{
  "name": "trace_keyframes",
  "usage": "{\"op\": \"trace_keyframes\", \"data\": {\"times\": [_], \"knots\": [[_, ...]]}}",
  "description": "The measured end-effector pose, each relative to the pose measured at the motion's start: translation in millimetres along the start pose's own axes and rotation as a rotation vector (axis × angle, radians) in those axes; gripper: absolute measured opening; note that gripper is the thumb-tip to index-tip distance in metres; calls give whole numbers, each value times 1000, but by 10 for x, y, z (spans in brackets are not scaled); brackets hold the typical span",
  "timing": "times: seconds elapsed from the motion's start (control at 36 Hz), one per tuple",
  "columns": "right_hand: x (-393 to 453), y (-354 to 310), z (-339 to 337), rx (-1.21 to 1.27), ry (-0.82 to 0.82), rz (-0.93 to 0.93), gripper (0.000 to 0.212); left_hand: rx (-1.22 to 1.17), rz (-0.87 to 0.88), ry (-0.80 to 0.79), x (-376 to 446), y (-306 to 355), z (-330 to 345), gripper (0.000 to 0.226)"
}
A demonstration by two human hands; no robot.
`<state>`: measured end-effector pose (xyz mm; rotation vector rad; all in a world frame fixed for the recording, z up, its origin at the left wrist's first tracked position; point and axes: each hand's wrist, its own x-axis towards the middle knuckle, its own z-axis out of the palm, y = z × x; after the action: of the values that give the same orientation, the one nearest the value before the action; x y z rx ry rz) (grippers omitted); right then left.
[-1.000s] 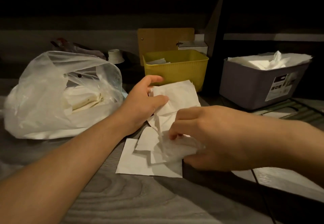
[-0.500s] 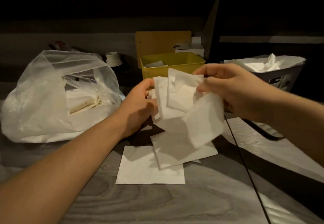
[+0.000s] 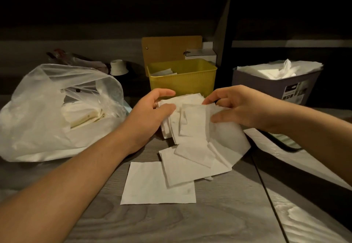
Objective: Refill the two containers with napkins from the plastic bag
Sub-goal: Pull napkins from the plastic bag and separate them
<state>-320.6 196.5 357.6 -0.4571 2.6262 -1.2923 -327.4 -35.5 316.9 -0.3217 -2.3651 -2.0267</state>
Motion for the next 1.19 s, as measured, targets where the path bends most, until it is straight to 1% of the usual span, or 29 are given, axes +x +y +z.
{"op": "trace_keyframes", "data": {"times": [0.06,0.11,0.19,0.22,0.28,0.33,0.42,0.47,0.5,0.56,0.61,0.69,0.75,0.81,0.89,0.97,1.03,1.19], "knots": [[19,12,21,99,95,-55,29,34,27,32,8,8,11,20],[40,24,62,194,158,-73,27,22,44,30,5,24,24,25],[68,40,179,275,217,-76,25,-20,56,-40,-25,33,27,44],[70,40,222,313,230,-80,24,-12,59,-53,-31,28,28,47],[82,31,274,312,243,-83,27,47,78,-50,-35,10,18,43],[92,12,246,231,204,-42,38,94,88,-21,-23,-10,4,40],[69,5,112,131,59,77,58,66,68,12,3,-37,-3,41],[25,-10,36,52,4,98,62,58,63,36,19,-42,-5,40],[1,-22,8,-1,-7,79,61,64,60,46,25,-41,-9,39],[-29,-29,-54,-196,-32,-24,62,69,55,54,34,-41,-12,37],[-52,-61,-103,-344,-102,-65,62,69,41,54,35,-42,-10,35],[-64,-53,-162,-268,-207,24,65,72,35,61,30,-43,-9,29],[-51,-14,-169,-239,-225,31,67,73,34,64,33,-49,-6,27],[-37,23,-180,-218,-230,22,60,77,31,57,34,-53,-2,25],[-15,60,-207,-136,-246,27,36,74,34,54,46,-62,7,21],[-4,62,-230,-96,-289,29,20,96,37,57,54,-70,8,19],[-9,48,-258,-85,-320,22,16,115,51,53,49,-73,1,20],[-40,13,-403,-50,-415,14,15,132,92,16,30,-76,-4,20]]}}
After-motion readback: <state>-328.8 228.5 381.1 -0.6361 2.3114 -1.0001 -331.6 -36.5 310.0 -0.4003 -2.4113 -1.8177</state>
